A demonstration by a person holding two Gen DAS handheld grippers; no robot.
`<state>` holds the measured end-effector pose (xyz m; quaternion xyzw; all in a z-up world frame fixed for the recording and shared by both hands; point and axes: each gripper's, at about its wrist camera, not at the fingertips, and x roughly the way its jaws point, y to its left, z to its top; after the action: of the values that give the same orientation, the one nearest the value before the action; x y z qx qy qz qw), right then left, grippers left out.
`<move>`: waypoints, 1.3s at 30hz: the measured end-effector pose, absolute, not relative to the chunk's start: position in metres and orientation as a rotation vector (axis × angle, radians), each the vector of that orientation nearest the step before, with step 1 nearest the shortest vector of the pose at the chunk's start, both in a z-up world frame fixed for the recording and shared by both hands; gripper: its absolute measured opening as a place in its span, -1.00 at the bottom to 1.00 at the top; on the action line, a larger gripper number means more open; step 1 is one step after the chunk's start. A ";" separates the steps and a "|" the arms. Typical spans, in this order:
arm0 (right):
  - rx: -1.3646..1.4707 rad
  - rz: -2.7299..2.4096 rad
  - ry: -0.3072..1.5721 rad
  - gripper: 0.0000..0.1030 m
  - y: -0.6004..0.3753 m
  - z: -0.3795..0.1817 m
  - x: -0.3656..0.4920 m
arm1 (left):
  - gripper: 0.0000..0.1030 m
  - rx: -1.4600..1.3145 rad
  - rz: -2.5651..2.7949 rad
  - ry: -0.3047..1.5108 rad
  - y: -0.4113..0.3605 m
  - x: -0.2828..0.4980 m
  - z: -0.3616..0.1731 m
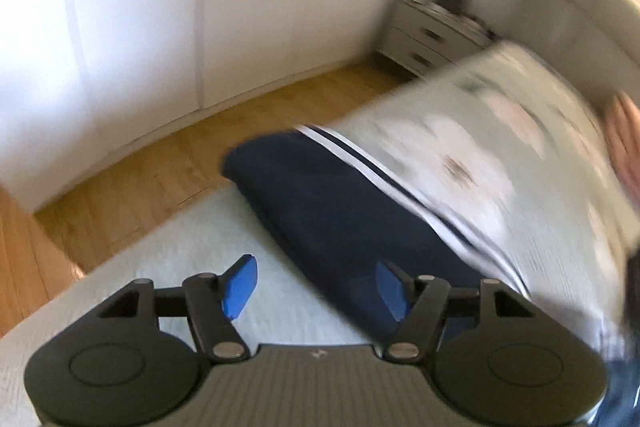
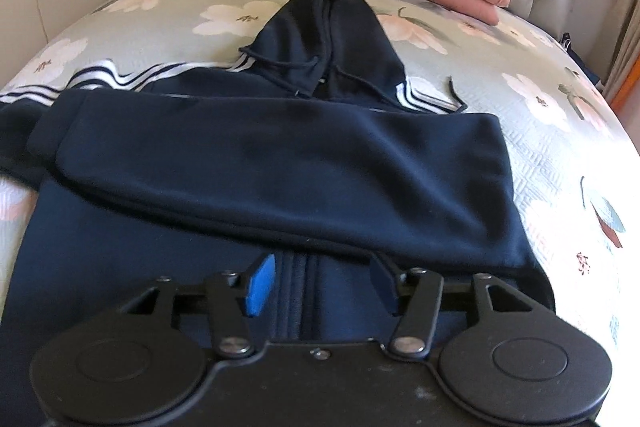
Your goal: Fold large clothes
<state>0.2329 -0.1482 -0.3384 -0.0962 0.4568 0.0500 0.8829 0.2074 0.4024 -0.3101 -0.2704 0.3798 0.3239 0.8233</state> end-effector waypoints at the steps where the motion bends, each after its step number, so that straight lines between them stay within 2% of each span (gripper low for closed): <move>1: -0.201 0.104 0.958 0.28 -0.149 -0.340 0.233 | 0.32 -0.602 0.701 0.799 0.419 0.213 -0.312; 8: -0.205 0.102 0.989 0.28 -0.144 -0.347 0.226 | 0.33 -0.741 0.837 0.826 0.489 0.240 -0.342; 11: -0.207 0.097 0.992 0.28 -0.144 -0.346 0.227 | 0.23 -0.854 0.804 0.844 0.497 0.243 -0.363; 13: -0.214 0.086 0.997 0.30 -0.144 -0.347 0.228 | 0.01 -0.811 0.819 0.810 0.493 0.247 -0.365; 14: -0.215 0.079 1.001 0.31 -0.145 -0.347 0.229 | -0.33 -0.778 0.794 0.808 0.492 0.251 -0.364; 15: -0.211 0.072 1.003 0.32 -0.147 -0.347 0.229 | -0.78 -0.754 0.767 0.803 0.487 0.251 -0.365; 16: -0.207 0.066 1.002 0.32 -0.148 -0.346 0.229 | -0.86 -0.727 0.742 0.803 0.484 0.253 -0.361; 23: -0.171 0.027 0.992 0.32 -0.160 -0.342 0.220 | -0.88 -0.472 0.569 0.677 0.416 0.252 -0.290; 31: -0.149 0.012 0.956 0.39 -0.174 -0.329 0.209 | -0.89 -0.141 0.052 0.553 0.224 0.253 -0.208; 35: -0.117 0.005 0.952 0.41 -0.183 -0.325 0.208 | -0.87 0.042 -0.184 0.571 0.112 0.253 -0.221; 37: -0.094 0.004 0.950 0.55 -0.189 -0.323 0.211 | -0.74 0.134 -0.260 0.615 0.064 0.256 -0.246; 39: -0.057 0.023 0.951 0.56 -0.193 -0.322 0.218 | -0.47 0.214 -0.272 0.666 0.030 0.260 -0.281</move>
<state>0.2179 -0.1935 -0.3219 -0.0274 0.4578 0.0110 0.8886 0.2603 0.0296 -0.2814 0.1046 0.3252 -0.1328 0.9304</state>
